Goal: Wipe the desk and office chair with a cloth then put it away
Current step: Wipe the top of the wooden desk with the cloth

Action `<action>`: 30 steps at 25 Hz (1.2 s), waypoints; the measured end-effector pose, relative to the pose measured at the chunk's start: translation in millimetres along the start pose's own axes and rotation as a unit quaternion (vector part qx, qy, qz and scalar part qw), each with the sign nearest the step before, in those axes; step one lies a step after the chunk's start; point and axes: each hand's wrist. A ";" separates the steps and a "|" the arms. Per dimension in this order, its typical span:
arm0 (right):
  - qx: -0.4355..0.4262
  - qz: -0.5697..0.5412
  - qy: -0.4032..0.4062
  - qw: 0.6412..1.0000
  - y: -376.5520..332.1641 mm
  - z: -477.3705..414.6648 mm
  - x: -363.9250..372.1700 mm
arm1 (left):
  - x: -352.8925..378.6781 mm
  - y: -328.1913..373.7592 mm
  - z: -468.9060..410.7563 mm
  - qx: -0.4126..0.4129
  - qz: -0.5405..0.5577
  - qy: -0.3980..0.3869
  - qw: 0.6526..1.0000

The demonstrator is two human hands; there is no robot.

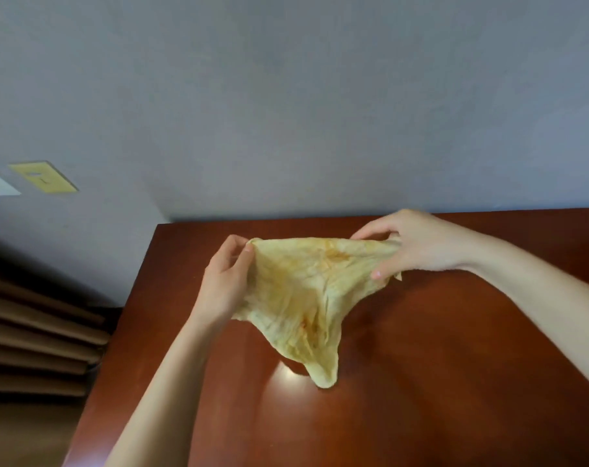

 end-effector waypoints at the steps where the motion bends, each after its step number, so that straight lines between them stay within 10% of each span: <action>1: 0.008 0.065 0.018 0.998 -14.5 -6.6 13.2 | -20.4 -9.3 -2.5 0.013 -0.025 -0.030 0.999; 10: 0.061 0.113 -0.057 0.990 -93.0 -13.1 111.8 | -158.6 -55.5 -24.7 -0.042 -0.183 -0.351 0.917; 15: 0.152 -0.056 -0.040 0.986 -72.2 14.4 167.2 | -108.1 -104.6 15.5 0.025 -0.211 -0.204 0.956; 26: 0.196 -0.092 -0.032 0.976 -51.4 39.3 188.3 | -32.2 -131.1 92.1 -0.275 -0.060 -0.126 0.951; 30: 0.183 -0.289 0.092 0.935 -43.9 36.3 180.0 | -50.8 -114.3 91.9 -0.178 0.000 0.013 0.984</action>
Point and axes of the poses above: each hand's wrist, its own z-axis away from the middle knuckle, its own x-axis out of the palm, y = z × x, and after that the axes turned 12 degrees about x, right-handed
